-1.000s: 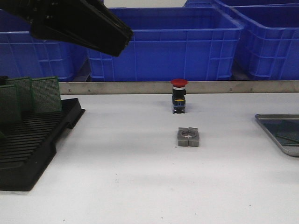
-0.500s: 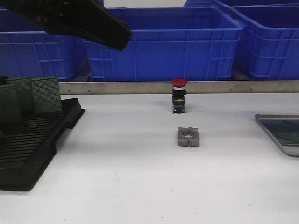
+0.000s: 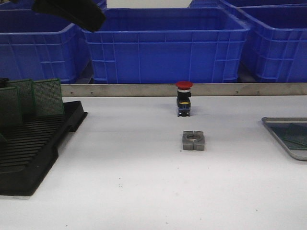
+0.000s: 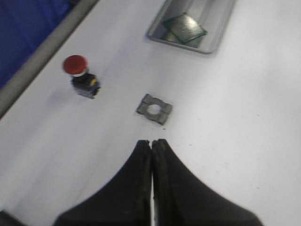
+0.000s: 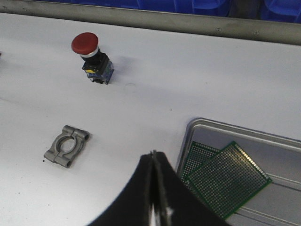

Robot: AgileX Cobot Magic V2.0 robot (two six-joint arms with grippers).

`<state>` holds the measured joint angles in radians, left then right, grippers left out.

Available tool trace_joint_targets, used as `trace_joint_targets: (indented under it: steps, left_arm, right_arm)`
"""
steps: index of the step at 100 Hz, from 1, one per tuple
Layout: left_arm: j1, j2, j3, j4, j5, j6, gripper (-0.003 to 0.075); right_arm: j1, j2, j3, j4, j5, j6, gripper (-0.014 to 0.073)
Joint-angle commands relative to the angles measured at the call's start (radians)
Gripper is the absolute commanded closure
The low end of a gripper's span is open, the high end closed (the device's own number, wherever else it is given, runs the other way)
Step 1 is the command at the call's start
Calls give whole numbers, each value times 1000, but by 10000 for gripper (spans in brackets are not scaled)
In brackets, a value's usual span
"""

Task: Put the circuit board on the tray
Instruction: 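Open the right gripper and withdraw both arms from the tray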

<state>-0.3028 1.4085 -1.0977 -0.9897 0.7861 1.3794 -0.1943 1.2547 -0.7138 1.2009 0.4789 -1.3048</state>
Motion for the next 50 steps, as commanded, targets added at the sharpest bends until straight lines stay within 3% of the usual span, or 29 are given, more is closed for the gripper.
trace_joint_targets:
  steps: [1,33,50]
  left_arm:
    - [-6,-88,13,-11,-119,-113,741]
    - [-6,-378,333,-115,-624,-188,741]
    - [-6,-565,510,-172,-767,-188,741]
  right_arm:
    - [43,-83,15,45,-84,-15,654]
    - [142,-364,163,53,-252,-16,654]
    - [142,-561,250,53,-258,-16,654]
